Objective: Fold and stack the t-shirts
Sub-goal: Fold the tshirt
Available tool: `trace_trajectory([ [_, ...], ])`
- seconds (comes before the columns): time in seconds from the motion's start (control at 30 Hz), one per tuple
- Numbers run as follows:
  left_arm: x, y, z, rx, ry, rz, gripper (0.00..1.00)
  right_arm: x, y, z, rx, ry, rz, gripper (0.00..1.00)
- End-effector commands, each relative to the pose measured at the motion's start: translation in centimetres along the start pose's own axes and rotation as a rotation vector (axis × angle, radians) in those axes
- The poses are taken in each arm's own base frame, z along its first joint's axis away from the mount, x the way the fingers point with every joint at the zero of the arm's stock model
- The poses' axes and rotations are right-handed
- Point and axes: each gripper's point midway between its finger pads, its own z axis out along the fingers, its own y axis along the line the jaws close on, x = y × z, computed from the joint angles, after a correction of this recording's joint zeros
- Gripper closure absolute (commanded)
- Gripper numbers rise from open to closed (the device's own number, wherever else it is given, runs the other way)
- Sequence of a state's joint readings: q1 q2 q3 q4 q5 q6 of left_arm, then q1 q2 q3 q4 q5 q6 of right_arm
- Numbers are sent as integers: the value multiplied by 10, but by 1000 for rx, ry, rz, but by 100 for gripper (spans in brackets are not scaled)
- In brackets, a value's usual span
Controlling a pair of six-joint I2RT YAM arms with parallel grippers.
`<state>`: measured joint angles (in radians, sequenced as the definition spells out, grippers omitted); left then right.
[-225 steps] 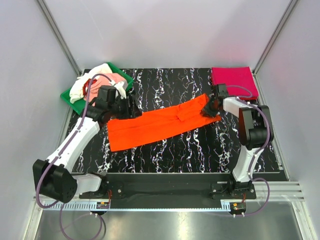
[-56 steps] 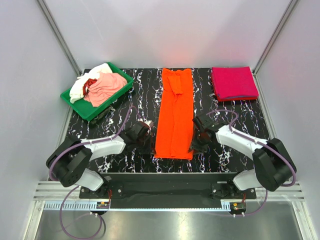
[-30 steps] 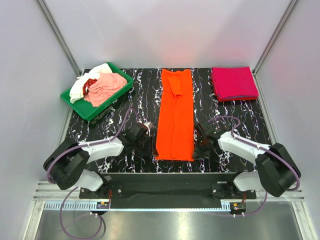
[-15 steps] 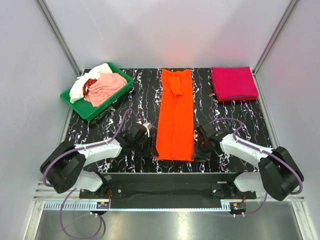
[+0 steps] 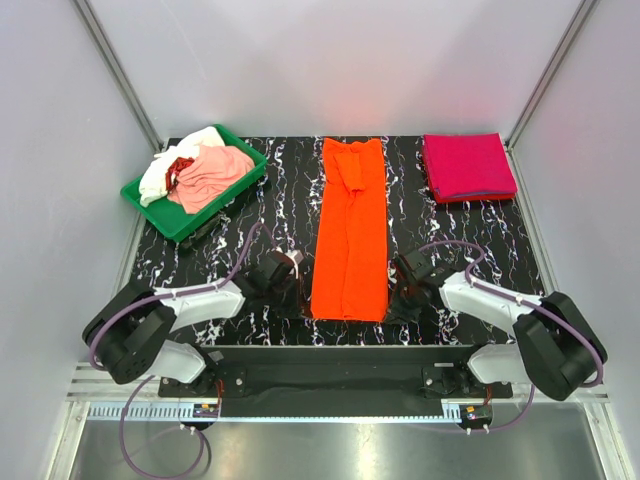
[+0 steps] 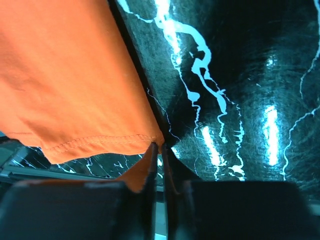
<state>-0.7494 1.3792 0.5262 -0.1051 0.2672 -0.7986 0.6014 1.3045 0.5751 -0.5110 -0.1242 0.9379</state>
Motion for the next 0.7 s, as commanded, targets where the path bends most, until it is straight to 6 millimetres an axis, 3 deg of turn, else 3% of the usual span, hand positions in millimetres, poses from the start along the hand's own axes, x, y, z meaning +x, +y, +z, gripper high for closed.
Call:
trace_trajectory([
  [0.0,1,-6,4,38,0,19,100,1,-9,5,19,-27,0,96],
  [0.03,1,-7,3,41,2,19,100,1,-9,3,12,-32,2,100],
  [0.37,7,-37,-14,108,-35,14,100,-6,-7,-24,-47,-126,1,100],
  [0.5,10,-40,-21,109,-37,10,100,-5,-6,-30,-58,-126,0,100],
  [0.67,-2,-47,-25,94,-59,42,100,-17,4,-41,-82,-182,-34,100],
])
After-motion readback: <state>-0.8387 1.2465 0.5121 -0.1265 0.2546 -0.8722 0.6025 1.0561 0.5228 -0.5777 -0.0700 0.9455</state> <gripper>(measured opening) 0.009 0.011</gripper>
